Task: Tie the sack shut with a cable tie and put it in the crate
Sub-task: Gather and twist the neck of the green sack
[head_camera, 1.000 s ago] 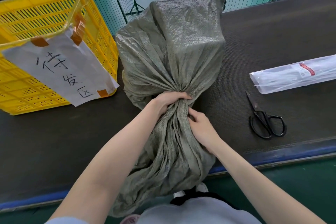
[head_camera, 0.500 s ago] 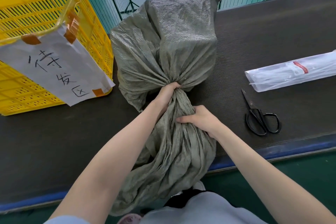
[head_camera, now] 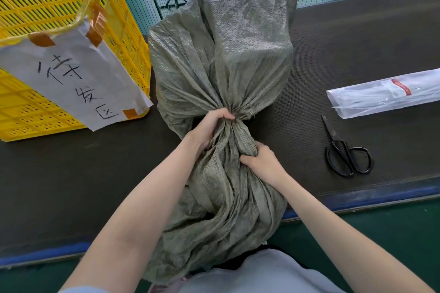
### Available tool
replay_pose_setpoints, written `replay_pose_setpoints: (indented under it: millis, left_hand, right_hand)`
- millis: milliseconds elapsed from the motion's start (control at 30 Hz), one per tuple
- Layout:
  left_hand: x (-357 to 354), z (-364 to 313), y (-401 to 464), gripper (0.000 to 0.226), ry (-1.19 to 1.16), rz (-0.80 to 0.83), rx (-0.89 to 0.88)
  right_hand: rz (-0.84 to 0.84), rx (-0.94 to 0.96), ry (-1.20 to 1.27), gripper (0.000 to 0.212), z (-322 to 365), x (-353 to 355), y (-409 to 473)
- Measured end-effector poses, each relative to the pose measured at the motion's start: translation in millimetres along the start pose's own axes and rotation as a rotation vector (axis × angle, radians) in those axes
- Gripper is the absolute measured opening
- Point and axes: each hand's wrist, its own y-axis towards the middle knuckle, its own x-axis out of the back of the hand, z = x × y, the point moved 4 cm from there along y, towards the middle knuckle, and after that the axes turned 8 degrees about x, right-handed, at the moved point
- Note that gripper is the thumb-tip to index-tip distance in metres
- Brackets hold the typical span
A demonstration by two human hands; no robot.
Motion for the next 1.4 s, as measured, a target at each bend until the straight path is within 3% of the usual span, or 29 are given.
replay_pose_setpoints:
  millis: [100,167,267,333,400,533,633,767,867,1067,1167,1400]
  left_hand:
    - [-2.5,3.5,-2.7,0.008,0.222,-0.057,0.003]
    - [-2.4,2.3,-1.4,0.012,0.343,-0.154,-0.031]
    - [-4.9,0.1,4.2,0.025,0.303,-0.255,-0.116]
    - [-8.7,-2.4,5.0,0.018,0.294,-0.3,-0.154]
    - [-13.4,-4.3,4.7,0.005,0.273,-0.261,-0.137]
    - [-12.3,-6.0,2.8,0.02,0.226,-0.274,-0.136]
    - [-11.0,-1.2,5.5,0.021,0.135,-0.259,-0.148]
    - [-6.1,-2.1,9.0,0.009,0.237,-0.341,-0.26]
    - [-6.0,-4.5,9.9,0.02,0.243,-0.316,-0.298]
    - [-1.9,0.0,12.1,0.037,0.243,-0.258,-0.278]
    - [-2.6,-1.2,12.5,0.039,0.232,-0.316,-0.293]
    - [-1.4,-1.4,18.6,0.044,0.221,-0.435,-0.336]
  right_hand:
    - [-0.016,-0.016,-0.042,0.039,-1.9,-9.4,-4.3]
    - [-0.032,-0.012,-0.101,0.047,-1.6,-17.3,-6.4]
    - [-0.035,-0.02,-0.243,0.059,2.6,-23.5,-7.4]
    - [-0.019,-0.013,-0.3,0.056,7.9,-24.1,-7.2]
    - [-0.002,-0.007,-0.316,0.057,11.9,-23.9,-6.3]
    - [-0.006,-0.023,-0.337,0.061,10.0,-19.6,-5.9]
    - [-0.008,-0.02,-0.421,0.052,3.1,-10.9,-8.8]
    - [0.015,0.091,-0.36,0.048,2.6,-1.1,-9.2]
    - [0.016,0.131,-0.137,0.04,6.8,9.6,-9.3]
    - [-0.17,0.209,-0.067,0.021,4.0,44.9,5.1]
    - [-0.256,0.264,-0.168,0.005,-2.8,66.4,17.9]
    - [-0.347,0.326,-0.472,0.016,-24.4,116.8,53.7]
